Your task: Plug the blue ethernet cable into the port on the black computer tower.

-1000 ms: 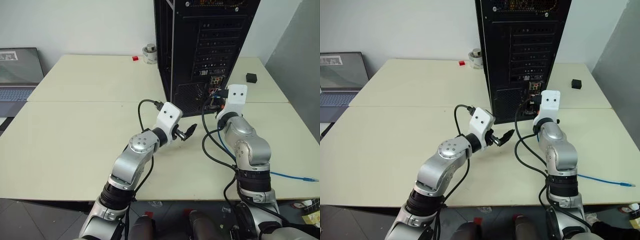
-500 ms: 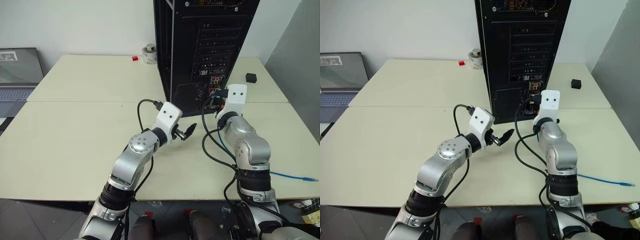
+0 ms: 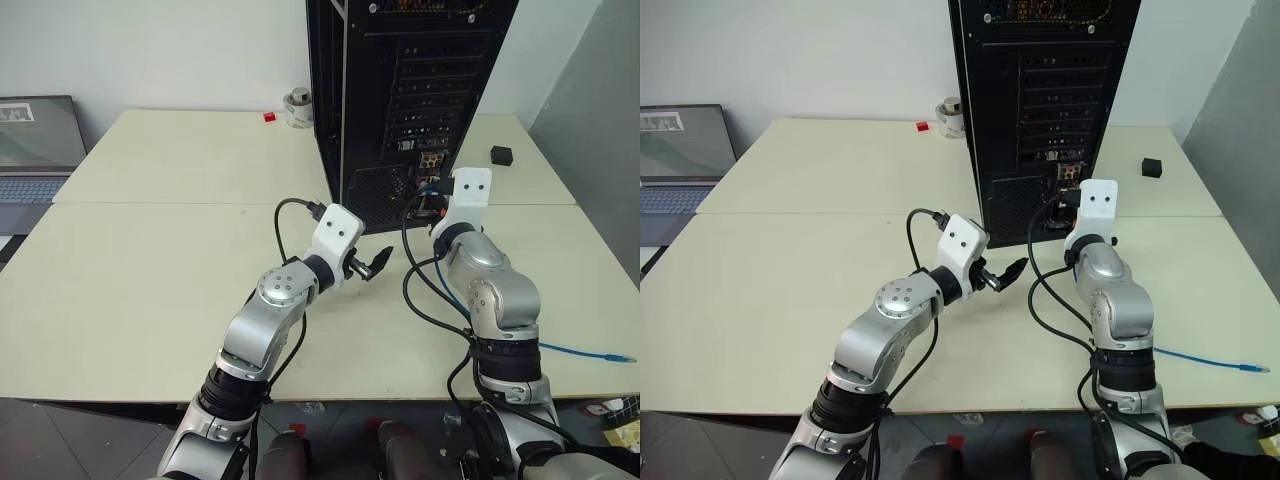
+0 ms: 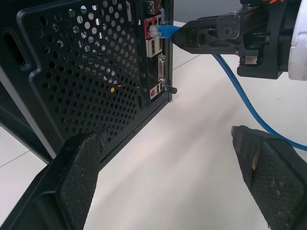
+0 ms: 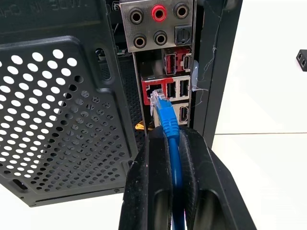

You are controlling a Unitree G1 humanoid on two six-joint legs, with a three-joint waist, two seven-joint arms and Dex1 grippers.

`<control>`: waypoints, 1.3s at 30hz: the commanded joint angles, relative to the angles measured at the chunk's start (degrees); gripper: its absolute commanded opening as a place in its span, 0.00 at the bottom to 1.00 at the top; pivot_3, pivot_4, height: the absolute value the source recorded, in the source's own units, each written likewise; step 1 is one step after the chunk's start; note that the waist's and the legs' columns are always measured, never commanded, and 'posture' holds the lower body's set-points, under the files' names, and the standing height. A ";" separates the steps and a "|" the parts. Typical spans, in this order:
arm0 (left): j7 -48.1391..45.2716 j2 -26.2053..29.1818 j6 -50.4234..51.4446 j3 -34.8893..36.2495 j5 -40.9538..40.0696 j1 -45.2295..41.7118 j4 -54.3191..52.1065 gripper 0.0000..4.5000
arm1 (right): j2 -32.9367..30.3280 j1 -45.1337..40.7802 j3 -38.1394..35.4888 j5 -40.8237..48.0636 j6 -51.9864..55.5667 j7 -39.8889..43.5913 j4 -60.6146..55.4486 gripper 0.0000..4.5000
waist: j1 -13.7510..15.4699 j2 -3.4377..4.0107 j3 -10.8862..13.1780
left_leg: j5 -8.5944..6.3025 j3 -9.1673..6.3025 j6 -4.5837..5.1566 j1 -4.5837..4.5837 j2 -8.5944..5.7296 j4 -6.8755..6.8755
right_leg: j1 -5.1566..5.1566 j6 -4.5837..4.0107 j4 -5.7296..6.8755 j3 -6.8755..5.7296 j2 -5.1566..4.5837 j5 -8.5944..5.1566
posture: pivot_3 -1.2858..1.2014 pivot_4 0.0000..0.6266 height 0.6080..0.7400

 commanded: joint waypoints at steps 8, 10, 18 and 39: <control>-0.18 0.06 -1.28 -0.29 0.52 -0.21 -2.39 0.98 | -0.84 -2.65 0.65 -1.00 -1.45 0.92 -2.81 0.00 | -0.02 0.00 0.00 | 0.00 0.00 0.00 0.00 0.00 -0.01 | 0.00 0.00 0.00 0.00 0.00 0.00 | 0.52 0.24 1.00; -0.22 0.14 -1.32 -0.35 0.58 -0.20 -2.42 0.98 | -0.84 -2.94 0.67 -1.07 -1.19 0.91 -3.11 0.00 | -0.03 0.00 0.00 | 0.00 0.01 0.00 0.00 0.00 0.00 | -0.01 0.00 0.00 0.00 0.01 0.00 | 0.52 0.24 1.00; -0.31 0.35 -1.30 -0.62 0.73 -0.15 -2.43 0.98 | 0.40 -4.35 -0.89 -0.20 0.24 0.24 -3.48 0.00 | -0.06 0.02 0.01 | 0.00 0.03 0.00 -0.04 0.00 -0.03 | -0.06 0.00 -0.01 0.04 0.00 0.00 | 0.52 0.24 1.00; -1.37 0.63 -1.44 -0.99 1.66 -0.34 -2.01 0.98 | 5.84 -6.12 0.75 -3.39 -1.65 -4.15 -1.26 0.00 | -0.75 0.02 0.02 | 0.00 0.04 0.00 -0.04 0.01 -0.04 | -0.09 0.00 0.00 0.06 0.00 0.00 | 0.52 0.24 1.00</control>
